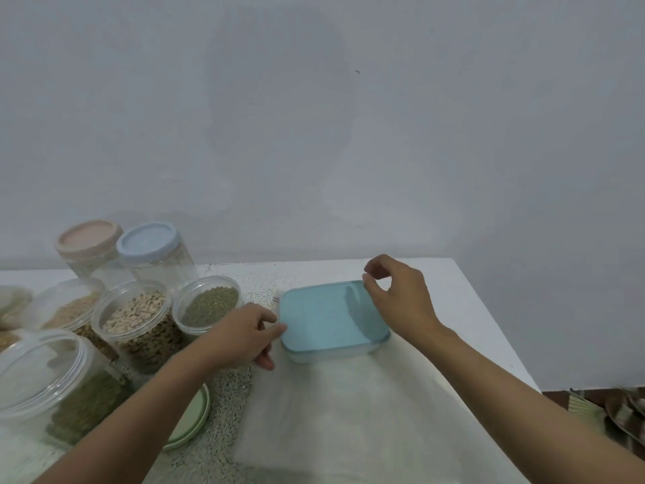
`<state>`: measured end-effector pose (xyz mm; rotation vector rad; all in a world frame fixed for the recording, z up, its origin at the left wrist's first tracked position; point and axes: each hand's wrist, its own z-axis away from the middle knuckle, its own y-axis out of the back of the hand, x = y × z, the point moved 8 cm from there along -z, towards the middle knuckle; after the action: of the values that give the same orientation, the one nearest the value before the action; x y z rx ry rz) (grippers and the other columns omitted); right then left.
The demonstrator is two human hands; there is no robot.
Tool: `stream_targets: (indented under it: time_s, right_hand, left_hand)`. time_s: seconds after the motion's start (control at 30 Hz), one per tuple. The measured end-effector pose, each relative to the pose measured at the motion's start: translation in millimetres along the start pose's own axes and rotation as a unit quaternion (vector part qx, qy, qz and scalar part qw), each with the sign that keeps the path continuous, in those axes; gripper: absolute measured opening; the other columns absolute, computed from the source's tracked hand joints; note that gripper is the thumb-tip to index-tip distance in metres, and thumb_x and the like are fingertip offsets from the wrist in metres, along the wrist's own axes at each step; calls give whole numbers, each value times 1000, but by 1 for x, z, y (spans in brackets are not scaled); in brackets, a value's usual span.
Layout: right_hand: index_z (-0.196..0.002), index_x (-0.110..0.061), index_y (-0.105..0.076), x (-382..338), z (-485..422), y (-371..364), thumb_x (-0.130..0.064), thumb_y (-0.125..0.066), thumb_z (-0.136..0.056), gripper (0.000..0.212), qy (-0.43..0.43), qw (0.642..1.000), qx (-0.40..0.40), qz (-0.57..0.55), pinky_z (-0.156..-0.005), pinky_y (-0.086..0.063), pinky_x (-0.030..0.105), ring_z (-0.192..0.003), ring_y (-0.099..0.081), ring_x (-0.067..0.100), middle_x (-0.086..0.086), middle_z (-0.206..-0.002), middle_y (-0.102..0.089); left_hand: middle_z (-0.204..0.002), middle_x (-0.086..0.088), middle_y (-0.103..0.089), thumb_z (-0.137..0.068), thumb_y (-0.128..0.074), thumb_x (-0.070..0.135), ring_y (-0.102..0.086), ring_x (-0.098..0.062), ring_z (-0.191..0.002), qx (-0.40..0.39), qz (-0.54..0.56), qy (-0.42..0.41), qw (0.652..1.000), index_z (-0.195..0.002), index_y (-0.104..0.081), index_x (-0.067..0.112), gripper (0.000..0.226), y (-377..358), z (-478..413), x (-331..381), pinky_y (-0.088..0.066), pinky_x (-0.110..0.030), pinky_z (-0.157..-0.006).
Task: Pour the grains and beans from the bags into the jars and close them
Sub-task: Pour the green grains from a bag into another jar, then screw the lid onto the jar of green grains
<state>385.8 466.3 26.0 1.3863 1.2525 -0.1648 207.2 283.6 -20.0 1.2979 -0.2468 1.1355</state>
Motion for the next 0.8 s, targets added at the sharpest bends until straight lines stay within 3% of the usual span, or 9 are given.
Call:
stream_targets:
  time_s: [0.07, 0.2, 0.37, 0.47, 0.6, 0.7, 0.8]
  right_hand:
    - [-86, -20, -67, -15, -1, -8, -19, -65, -95, 9, -9, 998, -24, -48, -74, -51, 26, -79, -66, 11, -7, -80, -71]
    - [-82, -18, -68, -60, 7, -41, -17, -65, -96, 14, 16, 985, -134, -107, -58, -41, 12, -66, -67, 11, -2, -69, -73]
    - [-84, -18, -70, -118, 29, -89, -19, -65, -97, 14, 70, 954, -264, -124, -61, -49, 20, -67, -68, 14, 0, -70, -74]
    - [-88, -17, -71, -149, 46, -120, -23, -67, -97, 12, 99, 934, -320, -122, -68, -54, 25, -70, -69, 12, -3, -73, -74]
    - [-93, -19, -72, -187, 69, -159, -26, -67, -97, 9, 148, 917, -367, -54, -74, -55, 27, -78, -69, 9, -7, -82, -72]
    - [-93, -27, -69, -207, 87, -189, -32, -65, -97, 8, 199, 890, -408, 45, -64, -43, 15, -72, -58, -2, -15, -82, -65]
    - [-110, -20, -68, -217, 101, -218, -36, -64, -96, 21, 210, 866, -423, 166, -76, -51, 27, -90, -64, 11, -3, -105, -70]
  left_hand:
    - [-68, -8, -74, -103, -58, 30, -74, -17, -60, 26, -13, -38, 999, -107, -66, 20, 13, 16, 16, 17, -53, -20, -59]
    - [-59, -6, -70, -100, -63, 26, -66, -23, -49, 115, -7, -121, 986, -98, -68, 21, 8, 60, 56, 39, -51, -21, -53]
    - [-58, -3, -63, -96, -67, 21, -60, -19, -45, 218, 36, -167, 961, -92, -70, 20, 5, 111, 101, 29, -48, -22, -50]
    - [-58, 0, -58, -95, -69, 21, -56, -23, -47, 255, 20, -198, 946, -90, -70, 25, 7, 135, 129, 9, -47, -32, -53]
    - [-62, 2, -60, -93, -70, 20, -56, -14, -57, 315, -20, -207, 926, -86, -71, 28, 11, 168, 161, -24, -46, -27, -55]
    - [-72, 5, -64, -93, -71, 21, -62, -16, -74, 325, -63, -200, 922, -89, -71, 30, 10, 183, 172, -47, -46, -26, -62]
    - [-92, 13, -64, -93, -69, 33, -60, -7, -95, 286, -109, -185, 934, -96, -70, 33, 3, 192, 173, -79, -43, -20, -76]
